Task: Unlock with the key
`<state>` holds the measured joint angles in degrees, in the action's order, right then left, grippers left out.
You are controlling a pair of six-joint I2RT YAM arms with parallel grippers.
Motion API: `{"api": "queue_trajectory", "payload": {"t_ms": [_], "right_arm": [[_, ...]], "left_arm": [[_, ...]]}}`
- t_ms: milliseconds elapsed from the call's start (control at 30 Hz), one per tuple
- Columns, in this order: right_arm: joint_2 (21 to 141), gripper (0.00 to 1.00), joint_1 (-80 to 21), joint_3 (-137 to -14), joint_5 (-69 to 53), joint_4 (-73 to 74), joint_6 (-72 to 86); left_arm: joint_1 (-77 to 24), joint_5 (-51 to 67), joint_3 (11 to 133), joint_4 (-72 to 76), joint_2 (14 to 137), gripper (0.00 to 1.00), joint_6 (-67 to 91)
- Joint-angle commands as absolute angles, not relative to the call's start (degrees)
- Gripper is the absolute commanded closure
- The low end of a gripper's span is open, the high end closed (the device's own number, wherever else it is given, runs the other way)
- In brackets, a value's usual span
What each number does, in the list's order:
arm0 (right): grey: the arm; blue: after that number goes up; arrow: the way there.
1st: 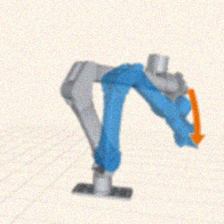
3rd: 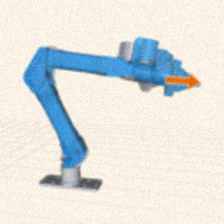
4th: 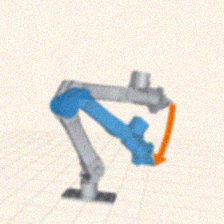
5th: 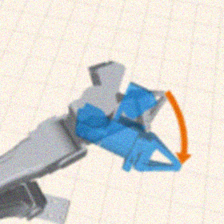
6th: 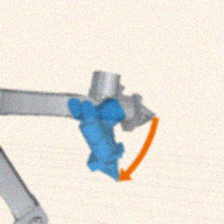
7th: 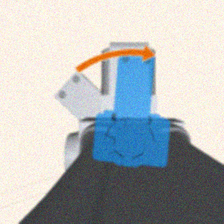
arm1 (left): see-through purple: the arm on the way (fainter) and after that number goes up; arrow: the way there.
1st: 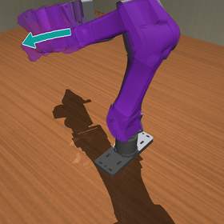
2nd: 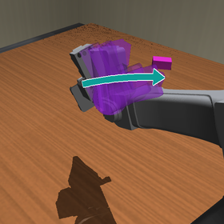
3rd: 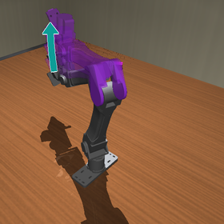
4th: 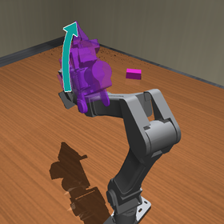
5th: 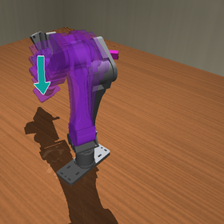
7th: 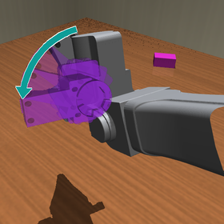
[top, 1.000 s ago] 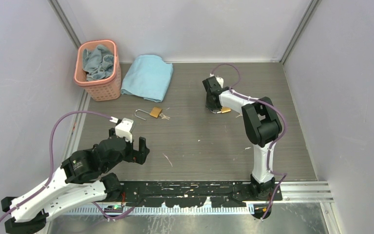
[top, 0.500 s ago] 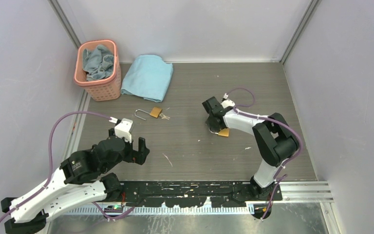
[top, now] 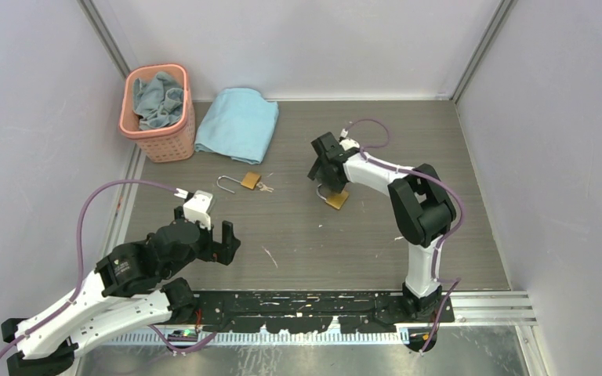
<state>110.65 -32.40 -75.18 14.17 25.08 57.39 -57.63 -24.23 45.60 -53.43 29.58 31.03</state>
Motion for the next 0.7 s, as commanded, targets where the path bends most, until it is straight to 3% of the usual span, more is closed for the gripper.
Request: {"api": "queue_trajectory", "payload": {"t_ms": [0,200,467,667], "right_arm": [[108.19,0.33,-30.23,-77.16,13.29,27.33,44.89],[103.35,0.31,-30.03,-74.52,16.01,30.89,34.75],[99.25,0.06,-30.13,-68.04,19.46,29.7,24.41],[101.66,0.03,-30.1,-68.28,17.54,28.71,21.89]], "left_arm": [[-57.52,-24.46,45.62,-51.55,29.21,0.0,30.31],[-57.57,-24.5,45.62,-51.5,29.79,0.0,30.17],[-57.57,-24.71,45.62,-51.51,30.27,0.0,30.22],[-57.57,-24.73,45.69,-51.74,31.41,0.0,30.25]]}}
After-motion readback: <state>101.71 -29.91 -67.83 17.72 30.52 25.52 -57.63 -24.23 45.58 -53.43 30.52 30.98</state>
